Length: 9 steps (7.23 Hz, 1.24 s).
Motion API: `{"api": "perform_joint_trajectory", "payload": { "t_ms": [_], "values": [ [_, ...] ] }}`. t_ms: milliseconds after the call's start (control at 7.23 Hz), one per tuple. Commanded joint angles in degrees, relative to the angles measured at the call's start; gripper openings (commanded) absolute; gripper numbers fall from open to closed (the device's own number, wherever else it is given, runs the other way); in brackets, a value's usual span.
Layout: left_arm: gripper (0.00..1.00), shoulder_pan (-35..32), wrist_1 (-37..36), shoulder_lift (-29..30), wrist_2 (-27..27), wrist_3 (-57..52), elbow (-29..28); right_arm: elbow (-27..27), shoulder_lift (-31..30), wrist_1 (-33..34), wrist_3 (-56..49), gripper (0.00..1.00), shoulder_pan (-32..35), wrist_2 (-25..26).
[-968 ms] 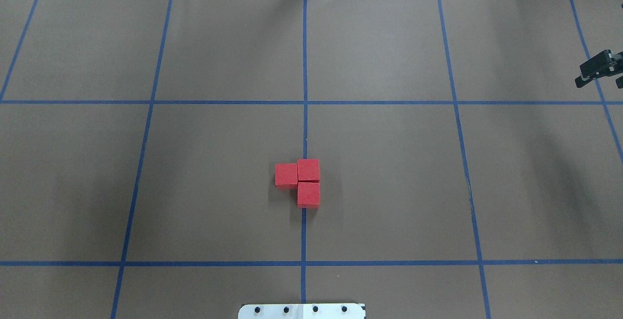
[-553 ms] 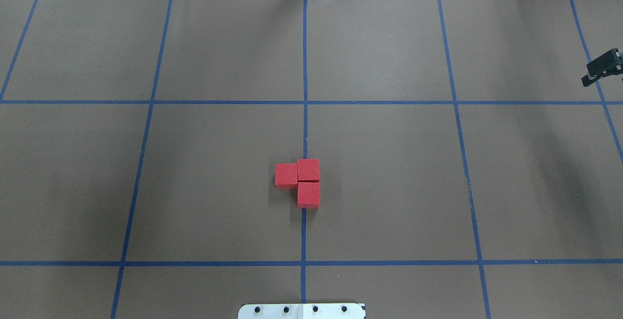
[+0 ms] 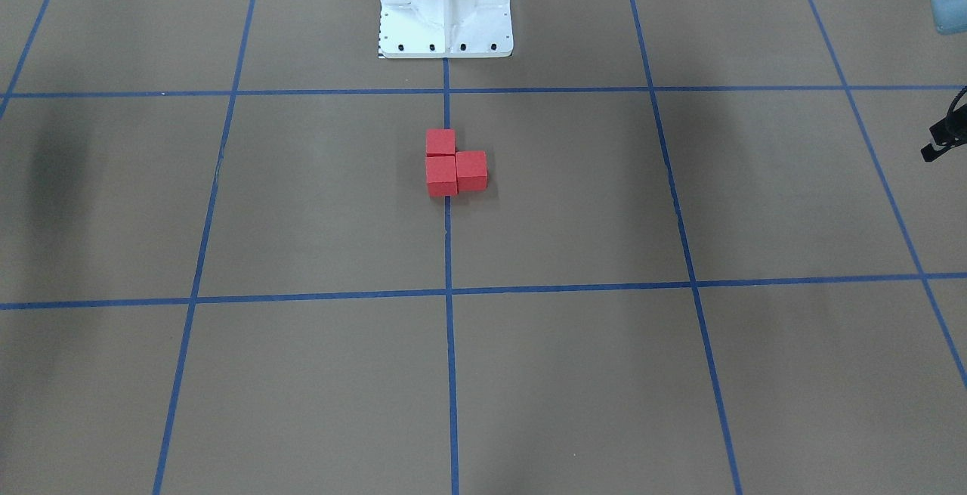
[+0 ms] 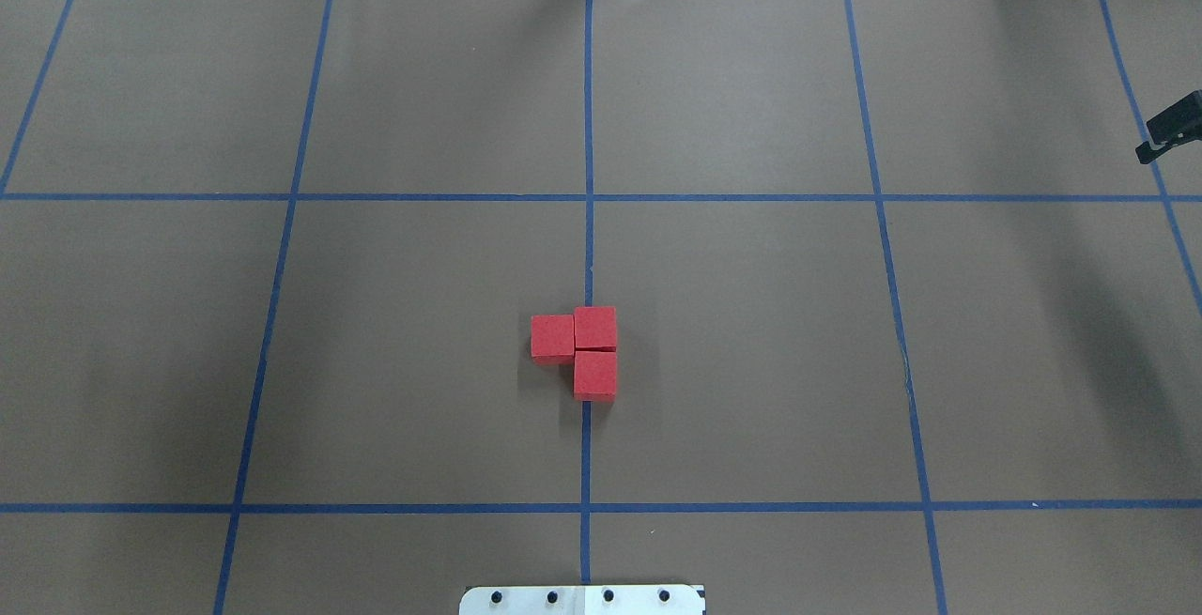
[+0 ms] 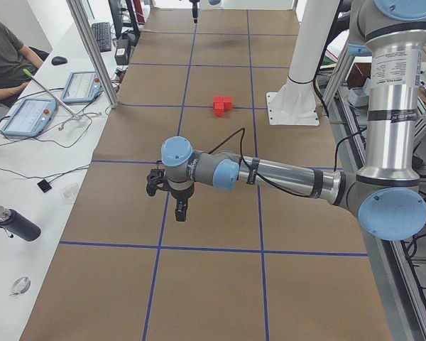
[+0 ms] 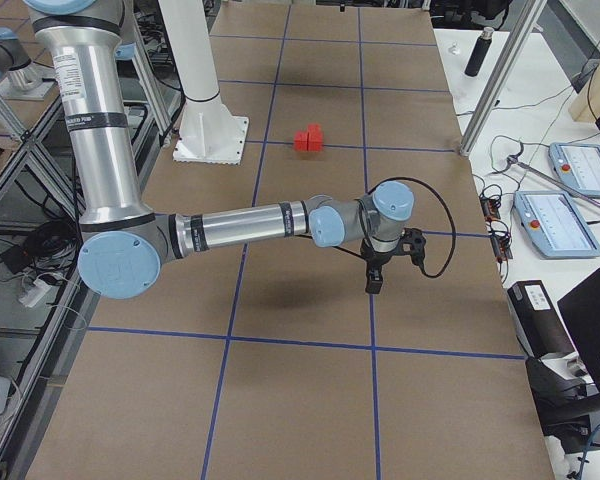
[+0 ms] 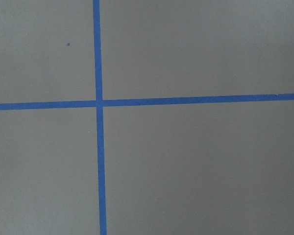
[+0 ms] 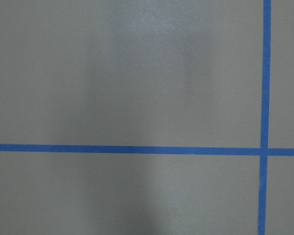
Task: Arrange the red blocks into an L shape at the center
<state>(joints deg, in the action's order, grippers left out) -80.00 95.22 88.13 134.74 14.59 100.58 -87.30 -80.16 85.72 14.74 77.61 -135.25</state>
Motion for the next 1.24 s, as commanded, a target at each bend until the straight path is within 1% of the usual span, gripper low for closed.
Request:
{"api": "perform_joint_trajectory", "payload": {
  "t_ms": [0,691,1106],
  "values": [
    [1.00,0.02,0.05,0.03,0.08,0.00,-0.29,0.29,-0.08,-0.11,0.20,1.00,0.17,-0.27],
    [1.00,-0.07,-0.04,0.20,0.08,0.00,0.41,0.37,-0.79,-0.11,0.20,1.00,1.31,-0.18],
    [1.00,-0.16,-0.04,0.38,-0.09,0.00,-0.11,0.28,-0.96,-0.11,0.11,1.00,1.93,-0.53]
  ]
}}
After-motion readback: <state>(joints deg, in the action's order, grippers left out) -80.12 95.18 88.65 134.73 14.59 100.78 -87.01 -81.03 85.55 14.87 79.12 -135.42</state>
